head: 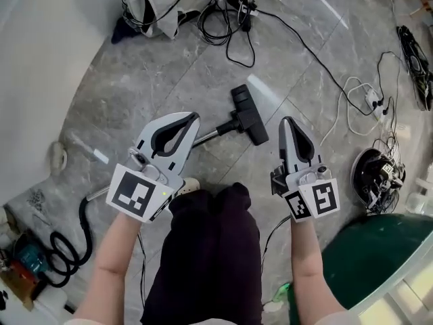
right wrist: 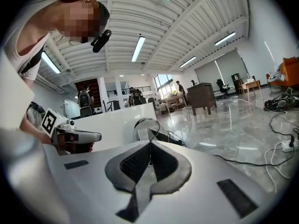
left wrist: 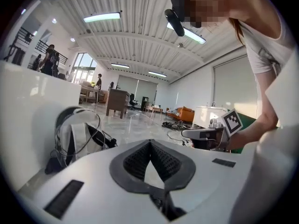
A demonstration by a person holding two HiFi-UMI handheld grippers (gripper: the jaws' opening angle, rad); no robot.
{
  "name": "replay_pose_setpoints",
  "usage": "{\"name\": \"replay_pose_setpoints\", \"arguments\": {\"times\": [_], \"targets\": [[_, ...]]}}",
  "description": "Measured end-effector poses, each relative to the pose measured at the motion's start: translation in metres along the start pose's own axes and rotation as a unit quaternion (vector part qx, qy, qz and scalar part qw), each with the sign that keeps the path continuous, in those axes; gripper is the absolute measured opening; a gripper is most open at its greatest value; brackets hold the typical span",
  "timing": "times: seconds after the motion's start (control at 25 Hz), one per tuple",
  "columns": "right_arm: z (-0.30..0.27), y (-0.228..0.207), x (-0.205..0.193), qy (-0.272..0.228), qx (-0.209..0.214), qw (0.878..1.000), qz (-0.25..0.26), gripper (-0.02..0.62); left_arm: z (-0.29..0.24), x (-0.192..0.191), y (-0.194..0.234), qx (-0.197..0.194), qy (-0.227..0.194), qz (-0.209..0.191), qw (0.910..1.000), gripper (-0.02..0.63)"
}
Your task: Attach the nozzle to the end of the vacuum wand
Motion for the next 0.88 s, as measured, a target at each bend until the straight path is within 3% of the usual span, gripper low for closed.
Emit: {"name": "replay_pose_setpoints", "arguments": {"times": [0.28, 0.48, 0.68, 0.88], "targets": [[0.066, 0.069, 0.149, -0.011, -0.038, 0.999, -0.019, 0.015, 0.093, 0.147, -0.039, 0.014, -0.013, 0.004, 0.9998, 0.009], [0.120, 0.111, 0.245, -0.018, -0.057, 0.998, -0.033, 0.015, 0.163, 0.231, -0.070, 0.028, -0.025, 0.010, 0.9992, 0.011], [0.178, 0.141, 0.318, -0.022, -0.066, 0.997, -0.031, 0.015, 0.228, 0.292, -0.100, 0.043, -0.042, 0.022, 0.9980, 0.009], [0.216, 0.160, 0.364, -0.042, -0.077, 0.995, -0.040, 0.015, 0.275, 0.330, -0.118, 0.064, -0.062, 0.031, 0.9955, 0.009]]}}
Point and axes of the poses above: the fingertips, and each gripper's own axes: z backward along the fingers, y to its left, x out of its top, the point moved 10 cm from there along z, backward along the fingers, and after that the axes turned 10 degrees about y, right-handed, at the moved point
